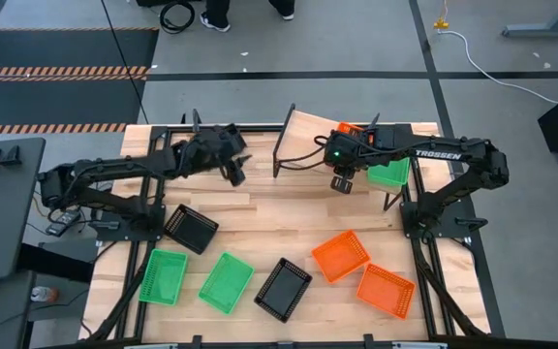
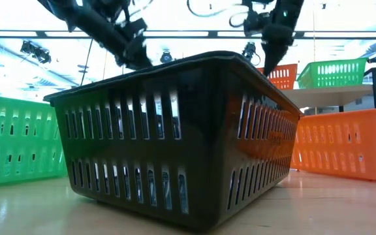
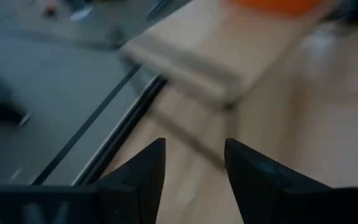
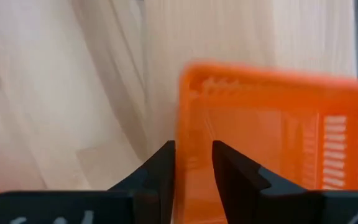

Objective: Stack baskets on shelf by color
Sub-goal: Put the top orange bin on the shelf, then put the top black bin on the shelf

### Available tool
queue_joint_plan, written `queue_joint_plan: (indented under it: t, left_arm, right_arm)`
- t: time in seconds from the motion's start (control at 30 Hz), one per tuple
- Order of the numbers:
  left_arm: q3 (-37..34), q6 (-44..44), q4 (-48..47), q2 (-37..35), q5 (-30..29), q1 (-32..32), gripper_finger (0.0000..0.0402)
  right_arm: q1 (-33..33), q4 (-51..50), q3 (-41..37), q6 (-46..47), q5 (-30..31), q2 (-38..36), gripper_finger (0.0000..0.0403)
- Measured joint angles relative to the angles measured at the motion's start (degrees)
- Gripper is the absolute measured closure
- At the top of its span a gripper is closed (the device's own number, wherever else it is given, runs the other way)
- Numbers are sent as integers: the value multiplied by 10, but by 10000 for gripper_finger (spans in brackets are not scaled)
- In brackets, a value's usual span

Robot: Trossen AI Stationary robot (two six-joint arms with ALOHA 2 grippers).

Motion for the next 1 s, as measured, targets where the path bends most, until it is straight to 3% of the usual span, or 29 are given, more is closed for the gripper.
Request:
queue_joint_plan:
  t: [0.23,0.4,0.67,0.83,1.0]
  left_arm:
    - [1,-38,-111,34,-4,85,230]
    - [1,-38,-157,84,-37,127,230]
    - [1,14,-154,159,-52,148,230]
    - [1,22,-141,199,-27,151,230]
    - [0,35,-139,227,-52,151,230]
  right_arm:
    - [44,-8,108,1,-1,0,292]
    - [81,10,153,-6,5,-1,292]
    - [123,-7,164,0,22,-1,292]
    - [139,-12,164,17,26,-1,292]
    - [146,-12,164,27,30,-1,292]
